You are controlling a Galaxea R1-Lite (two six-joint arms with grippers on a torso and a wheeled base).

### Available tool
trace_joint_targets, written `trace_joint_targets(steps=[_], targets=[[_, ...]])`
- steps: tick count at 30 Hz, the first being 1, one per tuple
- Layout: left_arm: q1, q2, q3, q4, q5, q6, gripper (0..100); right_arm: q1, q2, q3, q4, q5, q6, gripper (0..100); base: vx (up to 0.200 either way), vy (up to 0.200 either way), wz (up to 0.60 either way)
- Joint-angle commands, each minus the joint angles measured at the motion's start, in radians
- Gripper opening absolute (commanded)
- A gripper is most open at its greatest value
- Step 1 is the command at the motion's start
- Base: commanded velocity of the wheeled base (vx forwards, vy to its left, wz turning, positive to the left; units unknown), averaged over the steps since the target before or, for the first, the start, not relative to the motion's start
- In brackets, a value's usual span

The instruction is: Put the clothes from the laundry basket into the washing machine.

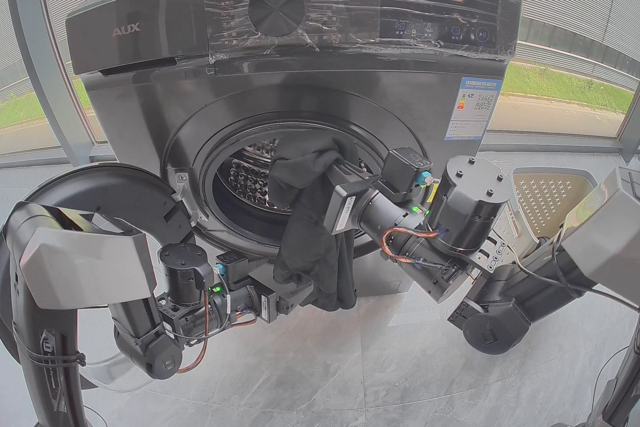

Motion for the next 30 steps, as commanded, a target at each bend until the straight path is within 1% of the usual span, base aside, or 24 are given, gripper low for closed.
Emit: trace_joint_targets(steps=[1, 7, 11, 15, 18, 19, 22, 30], targets=[[0.030, 0.021, -0.023, 0.000, 0.002, 0.000, 100, 0.007, -0.002, 0.001, -0.001, 0.000, -0.001, 0, 0.000, 0.000, 0.00], [0.047, 0.055, -0.061, 0.000, -0.001, 0.001, 100, 0.007, -0.002, 0.004, -0.001, 0.000, -0.001, 0, 0.000, 0.000, 0.00], [0.045, 0.081, -0.086, 0.000, -0.018, -0.002, 100, 0.010, 0.000, 0.006, -0.002, 0.000, -0.001, 0, 0.000, 0.000, 0.00], [0.047, 0.113, -0.124, 0.000, -0.052, 0.000, 100, 0.015, 0.001, 0.006, -0.005, 0.000, 0.001, 0, 0.000, 0.000, 0.00], [0.048, 0.125, -0.147, 0.000, -0.056, 0.001, 100, 0.015, 0.001, 0.007, -0.007, 0.000, 0.001, 0, 0.000, 0.000, 0.00], [0.048, 0.130, -0.152, 0.000, -0.058, 0.000, 0, 0.015, 0.001, 0.007, -0.007, 0.000, 0.001, 0, 0.000, 0.000, 0.00], [0.048, 0.136, -0.176, 0.000, -0.061, -0.003, 0, 0.015, 0.001, 0.009, -0.008, 0.002, 0.001, 0, 0.000, 0.000, 0.00], [0.048, 0.143, -0.204, -0.002, -0.061, 0.003, 0, 0.007, 0.000, 0.029, -0.011, 0.004, 0.006, 0, 0.000, 0.000, 0.00]])
